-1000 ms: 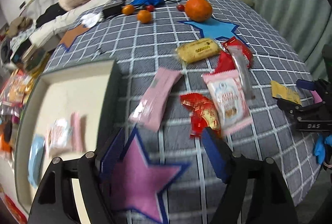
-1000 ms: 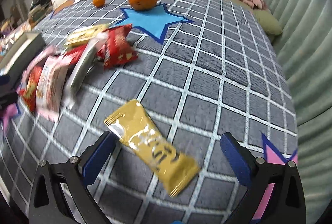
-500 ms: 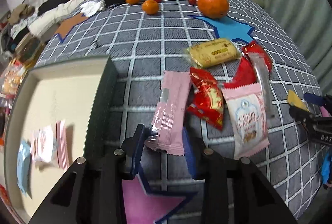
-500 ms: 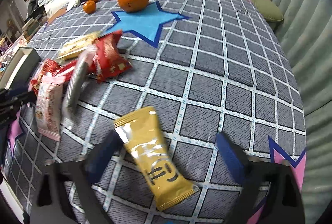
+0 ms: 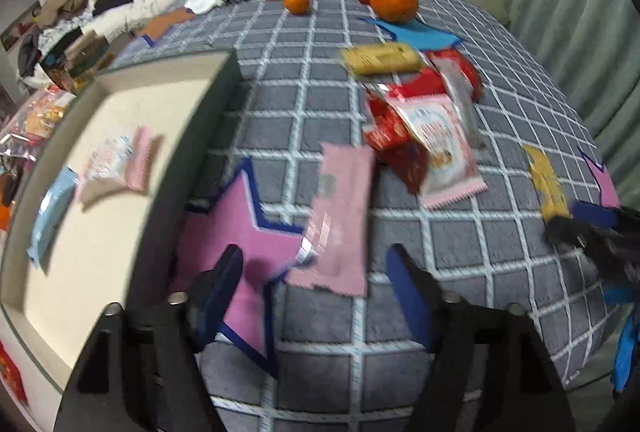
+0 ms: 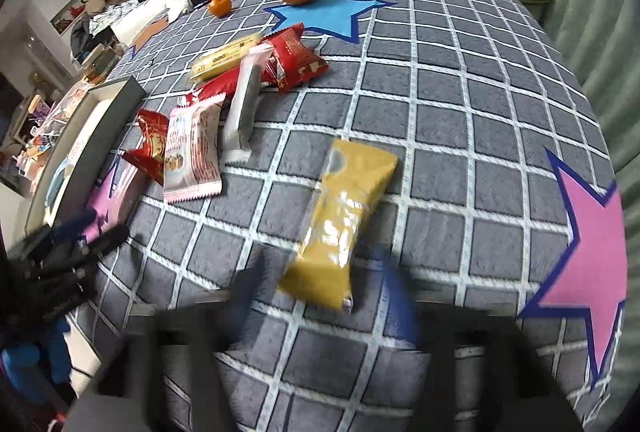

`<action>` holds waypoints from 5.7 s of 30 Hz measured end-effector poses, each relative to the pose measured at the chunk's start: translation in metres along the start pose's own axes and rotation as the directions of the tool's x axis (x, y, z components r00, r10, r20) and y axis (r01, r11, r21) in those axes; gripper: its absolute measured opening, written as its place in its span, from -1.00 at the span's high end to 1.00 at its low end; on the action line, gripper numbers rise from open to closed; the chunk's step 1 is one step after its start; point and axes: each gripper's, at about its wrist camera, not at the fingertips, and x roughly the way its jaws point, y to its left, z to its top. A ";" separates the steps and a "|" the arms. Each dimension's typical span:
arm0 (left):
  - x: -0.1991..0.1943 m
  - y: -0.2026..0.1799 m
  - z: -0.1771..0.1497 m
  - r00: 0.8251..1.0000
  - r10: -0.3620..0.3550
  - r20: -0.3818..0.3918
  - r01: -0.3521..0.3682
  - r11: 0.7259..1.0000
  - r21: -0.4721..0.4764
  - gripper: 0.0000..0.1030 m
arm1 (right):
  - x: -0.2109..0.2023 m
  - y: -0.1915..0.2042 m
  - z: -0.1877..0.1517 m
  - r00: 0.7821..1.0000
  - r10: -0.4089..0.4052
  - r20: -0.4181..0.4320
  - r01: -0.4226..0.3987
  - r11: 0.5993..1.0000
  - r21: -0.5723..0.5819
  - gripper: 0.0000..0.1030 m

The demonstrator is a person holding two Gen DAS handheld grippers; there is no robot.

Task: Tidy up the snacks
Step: 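Position the right gripper over the yellow bar and left over the pink bar, then grasp the yellow bar with right gripper while left grasps the pink bar, then carry the yellow and pink bars into the cream tray and release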

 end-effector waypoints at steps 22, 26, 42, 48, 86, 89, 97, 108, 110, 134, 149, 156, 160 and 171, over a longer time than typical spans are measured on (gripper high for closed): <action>0.029 -0.015 0.003 0.993 -0.046 0.107 0.038 0.996 0.077 -1.00 | 0.023 0.009 -0.001 0.973 -0.173 0.153 0.173 0.985 0.015 -1.00; 0.028 -0.015 0.003 0.993 -0.046 0.110 0.038 0.996 0.075 -1.00 | 0.024 0.010 0.000 0.971 -0.174 0.161 0.175 0.985 0.014 -1.00; 0.028 -0.015 0.002 0.993 -0.045 0.111 0.037 0.996 0.075 -1.00 | 0.021 0.012 -0.008 0.966 -0.183 0.182 0.182 0.983 0.023 -1.00; 0.028 -0.015 0.002 0.993 -0.046 0.112 0.038 0.996 0.075 -1.00 | 0.021 0.012 -0.008 0.966 -0.183 0.182 0.182 0.983 0.022 -1.00; 0.029 -0.015 0.001 0.992 -0.046 0.114 0.037 0.996 0.075 -1.00 | 0.021 0.012 -0.008 0.966 -0.184 0.182 0.183 0.983 0.021 -1.00; 0.029 -0.015 0.001 0.992 -0.046 0.114 0.037 0.996 0.075 -1.00 | 0.021 0.012 -0.008 0.966 -0.184 0.182 0.184 0.983 0.021 -1.00; 0.029 -0.015 0.000 0.992 -0.045 0.114 0.037 0.996 0.075 -1.00 | 0.022 0.012 -0.009 0.966 -0.186 0.182 0.185 0.983 0.021 -1.00; 0.031 -0.015 0.015 0.999 -0.042 0.010 0.041 0.996 0.080 -0.94 | 0.025 0.011 0.008 0.982 -0.186 0.032 0.185 0.982 0.027 -0.99; 0.027 -0.016 0.016 0.999 -0.041 0.006 0.040 0.996 0.075 -0.72 | 0.024 0.013 0.010 0.983 -0.182 0.021 0.182 0.983 0.001 -0.78; -0.044 0.012 -0.014 0.989 -0.127 0.075 0.125 0.992 0.035 0.50 | 0.009 0.036 0.000 0.996 -0.089 -0.026 0.087 0.994 -0.073 0.09; -0.105 0.095 0.017 0.977 0.025 0.214 -0.027 1.000 0.004 0.50 | -0.024 0.083 0.032 0.996 0.081 0.035 -0.077 0.992 -0.097 0.54; -0.112 0.147 0.028 0.966 0.116 0.231 -0.103 0.993 -0.064 0.50 | -0.030 0.153 0.068 0.980 0.195 0.038 -0.184 0.964 -0.191 0.54; -0.099 0.170 0.029 0.969 0.138 0.204 -0.119 0.988 -0.103 0.50 | -0.021 0.191 0.077 0.976 0.218 0.012 -0.208 0.945 -0.253 0.53; -0.055 0.200 0.035 0.978 0.154 0.139 -0.128 0.975 -0.182 0.50 | 0.016 0.271 0.099 0.971 0.237 -0.038 -0.235 0.903 -0.360 0.54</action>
